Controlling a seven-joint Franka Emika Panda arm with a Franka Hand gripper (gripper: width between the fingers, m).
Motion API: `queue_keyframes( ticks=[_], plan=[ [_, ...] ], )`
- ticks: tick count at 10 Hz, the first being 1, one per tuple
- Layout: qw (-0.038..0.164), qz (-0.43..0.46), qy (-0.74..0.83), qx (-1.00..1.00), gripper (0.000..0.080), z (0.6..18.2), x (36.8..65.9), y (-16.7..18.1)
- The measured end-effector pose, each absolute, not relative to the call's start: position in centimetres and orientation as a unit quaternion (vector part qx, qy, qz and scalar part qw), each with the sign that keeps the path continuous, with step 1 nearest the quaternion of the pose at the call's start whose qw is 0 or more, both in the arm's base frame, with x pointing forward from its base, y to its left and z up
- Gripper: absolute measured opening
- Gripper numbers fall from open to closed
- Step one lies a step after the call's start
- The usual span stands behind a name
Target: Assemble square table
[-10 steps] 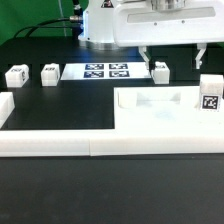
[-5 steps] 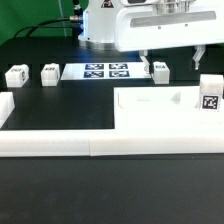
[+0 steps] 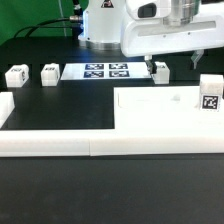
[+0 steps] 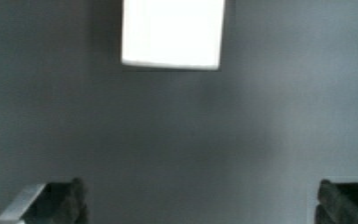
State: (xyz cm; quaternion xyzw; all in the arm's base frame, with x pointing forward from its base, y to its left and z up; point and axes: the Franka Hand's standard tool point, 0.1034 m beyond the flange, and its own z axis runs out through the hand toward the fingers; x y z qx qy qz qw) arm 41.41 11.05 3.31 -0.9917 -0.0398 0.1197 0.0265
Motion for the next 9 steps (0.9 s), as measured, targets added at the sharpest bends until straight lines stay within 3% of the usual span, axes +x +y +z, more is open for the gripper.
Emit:
queue_keyframes(
  ticks=[4,7,9],
  plan=[
    [0.033,0.273,-0.035,-0.961,0.0648,3.3,40.7,11.1],
    [-0.001,0.444,0.002,-0.896,0.0648,2.1,37.9,10.7],
    [-0.001,0.475,0.005,-0.88,0.0648,1.6,38.5,10.4]
  ],
)
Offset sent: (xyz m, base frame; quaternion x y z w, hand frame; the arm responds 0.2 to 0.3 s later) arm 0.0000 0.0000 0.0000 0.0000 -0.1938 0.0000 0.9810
